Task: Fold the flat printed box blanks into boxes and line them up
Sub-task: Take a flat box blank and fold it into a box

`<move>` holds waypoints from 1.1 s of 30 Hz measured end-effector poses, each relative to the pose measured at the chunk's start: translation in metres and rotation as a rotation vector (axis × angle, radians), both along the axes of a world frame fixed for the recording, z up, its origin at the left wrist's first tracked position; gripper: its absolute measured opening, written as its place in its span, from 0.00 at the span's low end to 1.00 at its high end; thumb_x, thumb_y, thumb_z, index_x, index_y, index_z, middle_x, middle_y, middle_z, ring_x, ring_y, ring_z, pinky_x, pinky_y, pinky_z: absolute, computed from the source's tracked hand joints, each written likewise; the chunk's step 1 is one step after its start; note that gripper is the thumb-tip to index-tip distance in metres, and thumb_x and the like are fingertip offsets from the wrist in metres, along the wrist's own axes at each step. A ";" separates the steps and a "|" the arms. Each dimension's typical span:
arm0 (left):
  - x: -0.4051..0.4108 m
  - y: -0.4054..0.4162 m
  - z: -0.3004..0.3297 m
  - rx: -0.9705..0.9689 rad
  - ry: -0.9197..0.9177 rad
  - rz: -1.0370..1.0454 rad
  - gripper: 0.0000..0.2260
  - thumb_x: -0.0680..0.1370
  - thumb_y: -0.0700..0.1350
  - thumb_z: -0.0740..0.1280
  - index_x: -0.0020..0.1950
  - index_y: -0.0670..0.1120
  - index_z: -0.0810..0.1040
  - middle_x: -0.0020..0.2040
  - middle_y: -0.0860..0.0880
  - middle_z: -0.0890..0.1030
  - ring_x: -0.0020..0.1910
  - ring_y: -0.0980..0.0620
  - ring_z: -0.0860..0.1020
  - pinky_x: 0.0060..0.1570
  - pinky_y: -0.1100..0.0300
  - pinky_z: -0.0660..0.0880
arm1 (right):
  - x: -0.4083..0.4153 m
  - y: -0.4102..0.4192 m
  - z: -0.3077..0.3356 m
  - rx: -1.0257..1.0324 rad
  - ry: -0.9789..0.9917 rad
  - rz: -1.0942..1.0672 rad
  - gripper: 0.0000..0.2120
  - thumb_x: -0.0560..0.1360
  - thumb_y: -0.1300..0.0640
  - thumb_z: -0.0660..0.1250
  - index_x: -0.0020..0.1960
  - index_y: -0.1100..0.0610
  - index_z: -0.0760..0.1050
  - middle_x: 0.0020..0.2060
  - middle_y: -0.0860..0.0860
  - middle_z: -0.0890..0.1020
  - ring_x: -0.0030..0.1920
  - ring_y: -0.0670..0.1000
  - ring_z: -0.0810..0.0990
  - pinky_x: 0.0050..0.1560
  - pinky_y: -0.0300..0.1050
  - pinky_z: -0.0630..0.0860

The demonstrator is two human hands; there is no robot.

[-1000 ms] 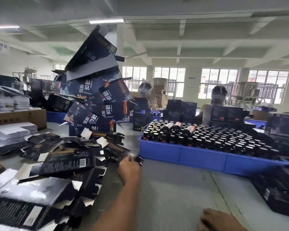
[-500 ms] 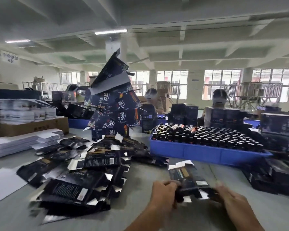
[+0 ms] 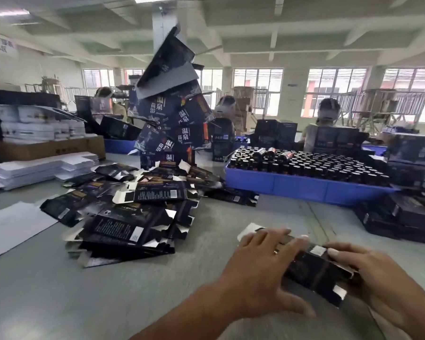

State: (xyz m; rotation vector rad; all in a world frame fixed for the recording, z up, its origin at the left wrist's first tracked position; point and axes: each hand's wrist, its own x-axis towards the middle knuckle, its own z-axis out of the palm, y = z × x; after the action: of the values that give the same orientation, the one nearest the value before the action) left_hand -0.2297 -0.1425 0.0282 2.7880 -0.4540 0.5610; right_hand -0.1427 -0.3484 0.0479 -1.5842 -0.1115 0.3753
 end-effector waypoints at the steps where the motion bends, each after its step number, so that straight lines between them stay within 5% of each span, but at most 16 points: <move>1: 0.002 0.001 -0.002 0.021 0.031 -0.014 0.49 0.67 0.72 0.70 0.78 0.62 0.45 0.81 0.52 0.50 0.79 0.51 0.48 0.75 0.51 0.42 | 0.000 0.000 -0.001 -0.006 0.004 0.032 0.07 0.77 0.65 0.67 0.52 0.61 0.84 0.47 0.59 0.87 0.42 0.56 0.84 0.42 0.47 0.82; 4: 0.008 0.007 -0.010 0.106 0.105 0.007 0.55 0.64 0.76 0.68 0.80 0.60 0.40 0.82 0.52 0.46 0.80 0.52 0.44 0.78 0.49 0.41 | -0.005 0.002 -0.001 -0.003 -0.027 0.142 0.08 0.78 0.61 0.67 0.52 0.57 0.85 0.51 0.59 0.86 0.47 0.58 0.85 0.48 0.51 0.83; 8: 0.013 0.012 -0.010 0.074 0.070 0.014 0.55 0.63 0.79 0.65 0.80 0.60 0.41 0.77 0.54 0.60 0.73 0.56 0.56 0.72 0.60 0.49 | -0.009 0.006 -0.002 0.002 -0.108 0.143 0.17 0.72 0.43 0.70 0.52 0.54 0.86 0.49 0.55 0.86 0.47 0.59 0.85 0.50 0.56 0.82; 12: 0.013 0.014 -0.008 0.069 0.009 0.109 0.55 0.61 0.83 0.58 0.78 0.61 0.40 0.71 0.54 0.65 0.68 0.51 0.63 0.70 0.55 0.60 | -0.008 0.007 0.001 0.086 -0.078 0.111 0.25 0.68 0.33 0.69 0.52 0.50 0.86 0.47 0.55 0.87 0.46 0.58 0.86 0.52 0.57 0.82; 19: 0.008 0.022 0.007 0.091 -0.099 0.216 0.54 0.61 0.86 0.47 0.77 0.54 0.55 0.67 0.55 0.69 0.63 0.53 0.68 0.66 0.53 0.64 | -0.018 0.008 0.006 0.116 -0.255 0.119 0.08 0.76 0.56 0.72 0.50 0.58 0.75 0.45 0.56 0.86 0.43 0.57 0.85 0.49 0.58 0.84; 22: 0.004 0.017 0.009 0.063 -0.173 0.189 0.48 0.66 0.84 0.49 0.75 0.53 0.61 0.65 0.56 0.72 0.60 0.55 0.70 0.63 0.54 0.65 | -0.022 0.010 0.004 -0.011 -0.407 0.096 0.04 0.77 0.63 0.70 0.46 0.56 0.76 0.44 0.53 0.87 0.44 0.53 0.87 0.42 0.48 0.84; 28: -0.002 0.016 0.008 0.035 -0.186 0.163 0.44 0.70 0.81 0.52 0.78 0.54 0.59 0.66 0.57 0.73 0.62 0.56 0.70 0.64 0.55 0.65 | -0.029 0.016 0.004 -0.079 -0.524 0.146 0.18 0.80 0.62 0.68 0.64 0.44 0.76 0.46 0.48 0.88 0.45 0.50 0.87 0.40 0.41 0.82; 33: -0.003 0.015 0.014 0.136 -0.267 0.058 0.34 0.77 0.75 0.51 0.80 0.64 0.52 0.67 0.51 0.73 0.60 0.49 0.74 0.58 0.51 0.72 | -0.031 0.015 0.009 -0.082 -0.590 0.145 0.29 0.80 0.66 0.67 0.69 0.35 0.72 0.44 0.53 0.87 0.42 0.51 0.87 0.36 0.40 0.81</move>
State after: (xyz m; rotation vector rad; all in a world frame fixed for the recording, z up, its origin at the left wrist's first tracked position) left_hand -0.2330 -0.1280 0.0423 2.8729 -0.4824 0.9561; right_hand -0.1734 -0.3334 0.0565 -1.7324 -0.6731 0.0127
